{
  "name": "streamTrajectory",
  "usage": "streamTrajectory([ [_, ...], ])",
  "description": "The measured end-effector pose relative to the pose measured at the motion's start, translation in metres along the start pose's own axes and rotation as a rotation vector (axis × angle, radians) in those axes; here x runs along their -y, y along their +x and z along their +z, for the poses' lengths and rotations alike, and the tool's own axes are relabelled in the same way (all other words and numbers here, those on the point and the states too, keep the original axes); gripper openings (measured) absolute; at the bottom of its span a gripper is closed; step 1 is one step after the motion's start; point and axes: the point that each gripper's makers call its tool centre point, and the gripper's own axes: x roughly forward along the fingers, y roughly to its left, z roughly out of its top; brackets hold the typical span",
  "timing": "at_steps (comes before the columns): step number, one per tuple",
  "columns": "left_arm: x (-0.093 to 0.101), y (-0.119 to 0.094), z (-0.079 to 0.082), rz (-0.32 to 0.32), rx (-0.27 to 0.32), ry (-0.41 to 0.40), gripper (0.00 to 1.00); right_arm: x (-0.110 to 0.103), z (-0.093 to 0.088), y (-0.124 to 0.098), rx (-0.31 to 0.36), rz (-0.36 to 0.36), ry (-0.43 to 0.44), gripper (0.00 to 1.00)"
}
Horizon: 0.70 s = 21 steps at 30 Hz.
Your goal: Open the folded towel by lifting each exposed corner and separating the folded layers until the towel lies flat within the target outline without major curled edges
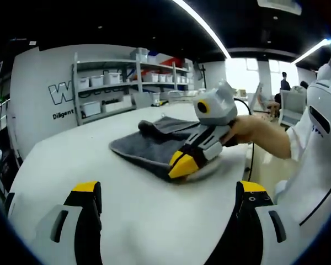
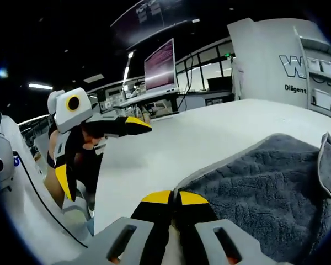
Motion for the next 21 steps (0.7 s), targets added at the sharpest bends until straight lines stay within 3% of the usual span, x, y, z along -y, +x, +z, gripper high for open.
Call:
streamTrajectory([
  [21, -0.001, 0.002, -0.006, -0.001, -0.010, -0.008, 0.99, -0.033, 0.011, 0.038, -0.002, 0.096, -0.009, 0.00],
])
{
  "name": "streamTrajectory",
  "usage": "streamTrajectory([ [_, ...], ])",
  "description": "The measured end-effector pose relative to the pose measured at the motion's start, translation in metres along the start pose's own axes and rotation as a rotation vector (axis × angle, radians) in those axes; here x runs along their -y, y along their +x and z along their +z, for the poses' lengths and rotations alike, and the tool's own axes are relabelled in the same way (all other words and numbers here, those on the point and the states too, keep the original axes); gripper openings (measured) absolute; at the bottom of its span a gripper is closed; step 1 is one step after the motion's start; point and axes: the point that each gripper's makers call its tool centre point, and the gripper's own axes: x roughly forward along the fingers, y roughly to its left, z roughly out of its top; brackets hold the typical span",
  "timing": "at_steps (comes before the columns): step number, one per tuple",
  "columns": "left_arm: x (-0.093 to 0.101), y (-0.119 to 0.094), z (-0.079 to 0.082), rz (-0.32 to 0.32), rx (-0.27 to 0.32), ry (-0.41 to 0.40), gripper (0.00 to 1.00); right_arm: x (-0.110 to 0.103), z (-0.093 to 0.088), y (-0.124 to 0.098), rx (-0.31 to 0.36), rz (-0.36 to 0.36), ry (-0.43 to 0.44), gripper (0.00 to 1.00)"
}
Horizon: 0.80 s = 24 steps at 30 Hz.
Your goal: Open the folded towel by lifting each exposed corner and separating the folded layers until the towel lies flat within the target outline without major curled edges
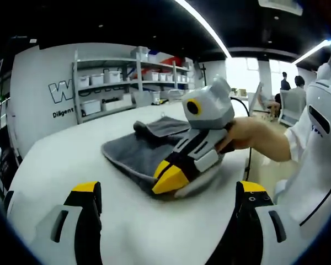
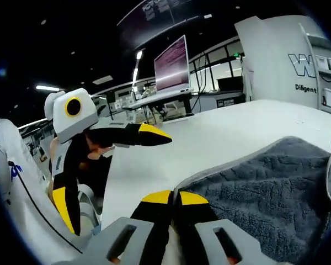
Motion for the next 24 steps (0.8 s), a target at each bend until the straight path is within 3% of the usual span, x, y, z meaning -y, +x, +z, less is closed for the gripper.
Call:
streamTrajectory([
  [13, 0.000, -0.001, -0.003, 0.002, -0.002, -0.007, 0.99, -0.016, 0.002, 0.019, -0.015, 0.046, -0.009, 0.00],
  [24, -0.001, -0.003, -0.004, 0.008, -0.002, -0.010, 0.99, -0.021, 0.001, 0.022, -0.014, 0.059, -0.009, 0.00],
])
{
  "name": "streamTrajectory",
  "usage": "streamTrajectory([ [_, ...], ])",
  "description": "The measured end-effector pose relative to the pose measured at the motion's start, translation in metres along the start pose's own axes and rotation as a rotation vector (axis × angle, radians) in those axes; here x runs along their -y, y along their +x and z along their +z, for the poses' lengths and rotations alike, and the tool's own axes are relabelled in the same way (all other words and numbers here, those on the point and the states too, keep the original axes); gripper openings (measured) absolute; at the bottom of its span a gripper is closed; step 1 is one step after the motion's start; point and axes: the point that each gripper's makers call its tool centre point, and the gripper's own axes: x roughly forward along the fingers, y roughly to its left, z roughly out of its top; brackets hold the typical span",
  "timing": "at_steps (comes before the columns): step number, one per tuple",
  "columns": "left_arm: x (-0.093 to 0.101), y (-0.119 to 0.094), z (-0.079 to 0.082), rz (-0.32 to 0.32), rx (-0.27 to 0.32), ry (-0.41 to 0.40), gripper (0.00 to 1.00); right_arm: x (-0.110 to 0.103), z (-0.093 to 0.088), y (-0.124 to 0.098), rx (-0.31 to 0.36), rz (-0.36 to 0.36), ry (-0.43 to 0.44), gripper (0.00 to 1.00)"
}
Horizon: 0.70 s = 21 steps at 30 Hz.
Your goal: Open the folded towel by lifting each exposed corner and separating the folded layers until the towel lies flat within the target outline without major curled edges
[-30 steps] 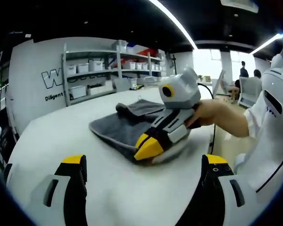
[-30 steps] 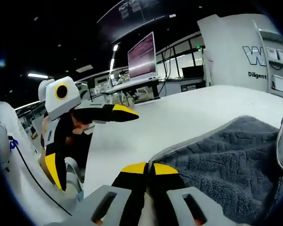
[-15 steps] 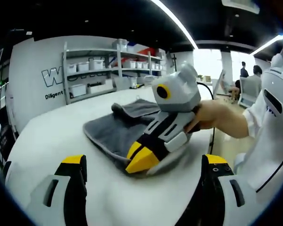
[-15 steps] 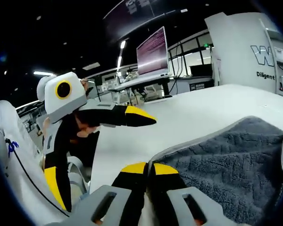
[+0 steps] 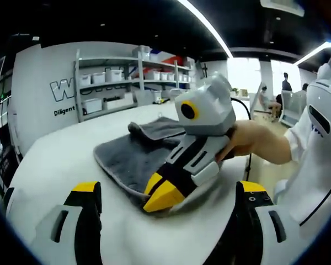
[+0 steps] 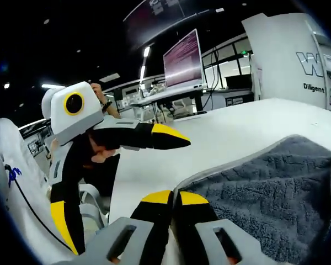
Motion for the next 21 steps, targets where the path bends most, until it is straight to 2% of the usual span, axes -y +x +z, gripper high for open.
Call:
streamTrajectory([
  [9, 0.002, 0.000, 0.001, -0.001, 0.001, 0.002, 0.99, -0.004, 0.000, -0.002, -0.006, -0.016, -0.039, 0.01],
  [18, 0.003, -0.002, 0.002, 0.003, 0.000, 0.007, 0.99, -0.013, 0.004, -0.015, 0.013, -0.027, -0.092, 0.11],
  [21, 0.004, -0.002, 0.003, 0.002, 0.000, 0.008, 0.99, -0.014, 0.008, -0.023, 0.028, -0.035, -0.105, 0.19],
])
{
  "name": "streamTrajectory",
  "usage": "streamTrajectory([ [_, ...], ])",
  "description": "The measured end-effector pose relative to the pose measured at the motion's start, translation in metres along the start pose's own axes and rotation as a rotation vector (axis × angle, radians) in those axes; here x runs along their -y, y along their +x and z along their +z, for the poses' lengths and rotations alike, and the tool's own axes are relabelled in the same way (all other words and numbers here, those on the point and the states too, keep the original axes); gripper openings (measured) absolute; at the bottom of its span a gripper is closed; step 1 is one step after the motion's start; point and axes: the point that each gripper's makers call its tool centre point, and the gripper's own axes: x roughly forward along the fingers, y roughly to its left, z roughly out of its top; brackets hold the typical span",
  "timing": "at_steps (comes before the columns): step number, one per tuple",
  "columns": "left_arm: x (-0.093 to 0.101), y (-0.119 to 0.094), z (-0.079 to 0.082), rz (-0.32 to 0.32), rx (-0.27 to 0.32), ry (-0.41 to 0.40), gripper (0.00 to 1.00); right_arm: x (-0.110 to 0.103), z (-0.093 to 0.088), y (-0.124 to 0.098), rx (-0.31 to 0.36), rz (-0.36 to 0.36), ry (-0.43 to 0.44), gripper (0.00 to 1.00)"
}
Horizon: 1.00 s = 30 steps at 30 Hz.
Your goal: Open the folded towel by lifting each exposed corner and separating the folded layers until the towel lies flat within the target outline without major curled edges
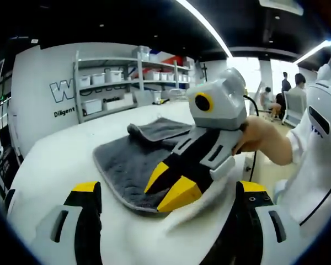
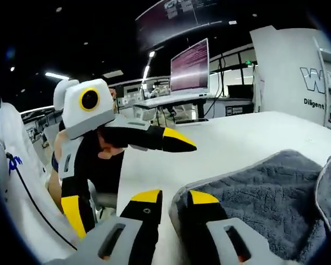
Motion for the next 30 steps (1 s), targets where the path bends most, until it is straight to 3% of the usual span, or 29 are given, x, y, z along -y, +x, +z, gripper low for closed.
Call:
streamTrajectory([
  [8, 0.003, 0.003, 0.001, -0.009, -0.002, 0.004, 0.99, 0.003, 0.014, -0.028, 0.066, -0.044, -0.024, 0.24],
  [21, 0.004, 0.006, 0.004, -0.016, 0.001, 0.009, 0.99, 0.040, 0.027, -0.103, 0.144, -0.267, -0.078, 0.32],
  [30, 0.006, 0.009, 0.007, -0.028, 0.001, 0.014, 0.99, 0.059, 0.017, -0.154, 0.153, -0.403, -0.064, 0.40],
])
